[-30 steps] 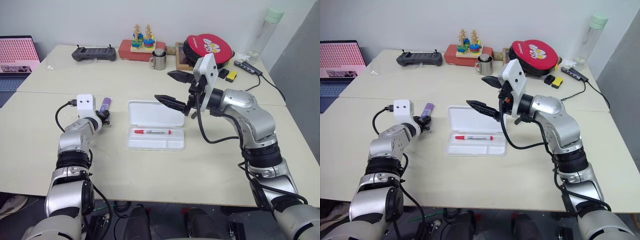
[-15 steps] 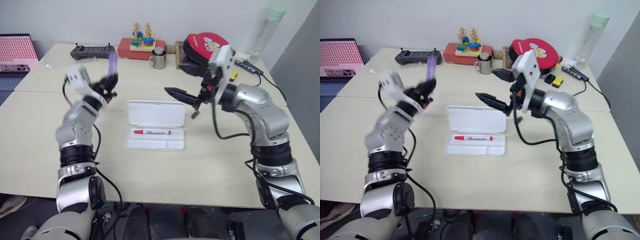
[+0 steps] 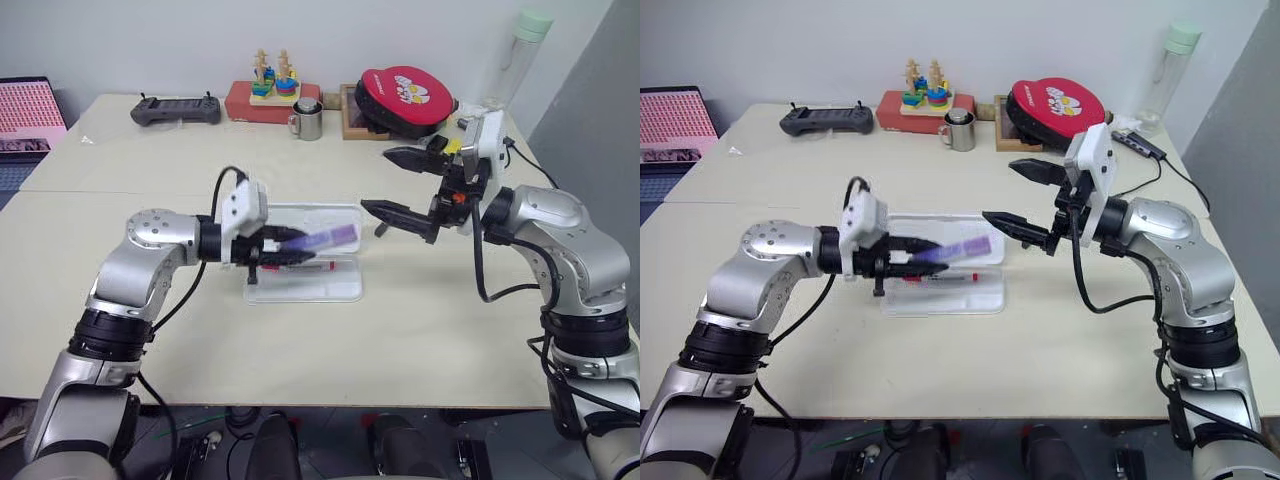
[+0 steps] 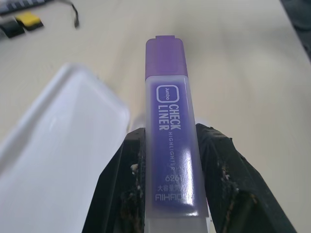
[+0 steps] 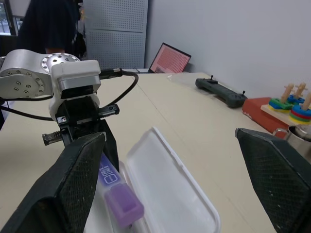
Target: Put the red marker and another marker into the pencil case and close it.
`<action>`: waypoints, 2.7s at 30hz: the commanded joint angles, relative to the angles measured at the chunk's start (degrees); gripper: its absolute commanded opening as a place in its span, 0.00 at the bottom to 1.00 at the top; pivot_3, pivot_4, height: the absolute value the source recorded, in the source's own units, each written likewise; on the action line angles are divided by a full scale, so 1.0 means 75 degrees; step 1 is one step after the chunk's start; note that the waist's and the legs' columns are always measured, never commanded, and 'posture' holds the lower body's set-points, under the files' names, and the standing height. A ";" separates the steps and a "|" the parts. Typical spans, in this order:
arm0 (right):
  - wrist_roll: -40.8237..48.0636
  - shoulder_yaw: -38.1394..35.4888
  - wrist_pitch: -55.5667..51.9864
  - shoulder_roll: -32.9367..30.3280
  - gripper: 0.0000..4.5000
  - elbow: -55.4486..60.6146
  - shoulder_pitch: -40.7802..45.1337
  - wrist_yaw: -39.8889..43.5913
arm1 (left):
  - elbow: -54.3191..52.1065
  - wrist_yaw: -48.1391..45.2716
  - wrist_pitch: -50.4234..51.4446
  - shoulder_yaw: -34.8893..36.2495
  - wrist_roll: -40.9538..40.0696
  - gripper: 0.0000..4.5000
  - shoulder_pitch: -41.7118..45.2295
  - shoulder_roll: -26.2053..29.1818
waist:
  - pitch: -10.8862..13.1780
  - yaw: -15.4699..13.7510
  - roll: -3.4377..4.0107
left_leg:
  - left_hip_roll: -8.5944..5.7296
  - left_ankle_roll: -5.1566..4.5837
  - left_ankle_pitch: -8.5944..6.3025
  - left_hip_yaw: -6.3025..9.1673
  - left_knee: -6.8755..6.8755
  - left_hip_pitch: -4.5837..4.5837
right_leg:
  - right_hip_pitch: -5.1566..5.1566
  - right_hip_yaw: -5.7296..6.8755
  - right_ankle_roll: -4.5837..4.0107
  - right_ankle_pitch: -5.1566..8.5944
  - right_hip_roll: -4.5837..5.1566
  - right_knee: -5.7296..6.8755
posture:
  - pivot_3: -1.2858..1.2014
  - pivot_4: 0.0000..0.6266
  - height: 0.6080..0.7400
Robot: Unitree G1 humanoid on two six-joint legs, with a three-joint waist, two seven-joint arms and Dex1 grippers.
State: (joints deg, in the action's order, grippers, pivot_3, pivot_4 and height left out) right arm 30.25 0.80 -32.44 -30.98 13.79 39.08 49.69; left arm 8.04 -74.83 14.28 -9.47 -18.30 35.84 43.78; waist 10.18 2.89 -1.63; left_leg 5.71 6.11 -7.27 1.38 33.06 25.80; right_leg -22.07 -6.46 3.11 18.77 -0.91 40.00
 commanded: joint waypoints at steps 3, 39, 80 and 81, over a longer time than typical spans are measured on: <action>-0.0210 0.0380 0.0062 -0.0145 1.00 0.0580 -0.0386 0.0065 | 0.0600 -0.0710 -0.1049 -0.0298 0.0860 0.27 0.0242 0.0413 | 0.0000 -0.0010 0.0000 | 0.0000 -0.0001 -0.0001 0.0000 -0.0006 0.0008 | -0.0006 0.0001 -0.0007 0.0004 0.0000 0.0000 | 0.52 0.24 1.00; -0.2265 0.0098 -0.0611 0.1411 1.00 -0.2540 0.0010 -0.4147 | 0.0420 0.0929 0.0594 0.1570 -0.0835 0.99 0.0685 -0.1610 | 0.0001 -0.0068 -0.0005 | 0.0000 -0.0003 0.0002 0.0005 0.0011 0.0009 | -0.0005 0.0006 -0.0003 0.0000 0.0000 0.0028 | 0.52 0.24 1.00; -0.3746 -0.0250 0.0588 0.3038 0.25 -0.5106 0.0184 -0.6508 | -0.0154 0.1917 0.0802 0.1415 -0.1002 1.00 0.0801 -0.2230 | 0.0001 -0.0003 -0.0004 | -0.0007 -0.0004 0.0005 0.0007 0.0006 0.0000 | -0.0008 0.0004 -0.0004 0.0000 0.0000 0.0057 | 0.52 0.24 1.00; -0.3737 -0.0279 0.0597 0.3009 0.24 -0.5090 0.0174 -0.6515 | -0.0115 0.1916 0.0765 0.1391 -0.0969 1.00 0.0826 -0.2258 | 0.0001 0.0007 -0.0005 | -0.0007 -0.0004 0.0005 0.0006 0.0006 0.0000 | -0.0008 0.0004 -0.0004 0.0000 0.0000 0.0057 | 0.52 0.24 1.00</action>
State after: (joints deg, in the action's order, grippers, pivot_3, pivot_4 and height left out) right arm 2.73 -0.19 -28.22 -7.83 -25.72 40.57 1.15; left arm 7.60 -60.52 21.45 1.33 -25.85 40.46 27.17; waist 10.19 2.94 -1.67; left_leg 5.66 6.08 -7.23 1.42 33.10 25.79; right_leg -22.13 -6.44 3.08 18.77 -0.90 40.42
